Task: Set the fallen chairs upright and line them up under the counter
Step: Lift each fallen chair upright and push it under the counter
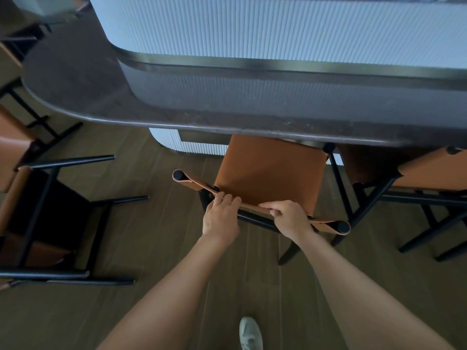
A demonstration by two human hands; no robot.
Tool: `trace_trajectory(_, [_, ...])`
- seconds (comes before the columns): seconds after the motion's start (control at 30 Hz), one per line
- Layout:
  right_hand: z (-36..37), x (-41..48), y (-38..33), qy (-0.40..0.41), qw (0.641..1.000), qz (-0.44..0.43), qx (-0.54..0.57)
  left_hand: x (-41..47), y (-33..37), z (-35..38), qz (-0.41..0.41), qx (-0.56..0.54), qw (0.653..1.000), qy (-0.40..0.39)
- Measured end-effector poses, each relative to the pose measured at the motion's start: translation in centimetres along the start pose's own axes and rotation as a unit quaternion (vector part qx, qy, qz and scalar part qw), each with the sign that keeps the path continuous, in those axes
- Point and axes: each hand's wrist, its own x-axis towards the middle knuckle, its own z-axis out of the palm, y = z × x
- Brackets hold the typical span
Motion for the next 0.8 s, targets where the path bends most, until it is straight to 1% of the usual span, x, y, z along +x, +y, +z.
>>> trace_trajectory(0.13, [-1.8, 2.8, 0.5, 0.001, 1.0, 0.012, -0.013, 3.4, 0.8, -0.7, -0.005, -0.014, 1.0, -0.008])
trace_trajectory(0.3, [-3.1, 5.5, 0.8, 0.008, 1.0, 0.024, -0.014, 6.5, 1.2, -1.5, -0.002, -0.023, 0.999, -0.038])
trace_trajectory(0.53, [-3.2, 7.4, 0.8, 0.029, 0.998, 0.051, -0.001, 10.2, 1.6, -2.4, 0.018, 0.0, 0.997, -0.069])
trace_trajectory(0.63, [-3.4, 8.1, 0.9, 0.031, 0.998, 0.062, 0.002, 11.2, 1.6, -2.4, 0.027, 0.006, 0.997, -0.079])
trace_trajectory(0.8, [-3.2, 8.4, 0.8, 0.028, 0.996, 0.082, 0.016, 11.1, 0.9, -1.7, 0.056, 0.028, 0.995, -0.072])
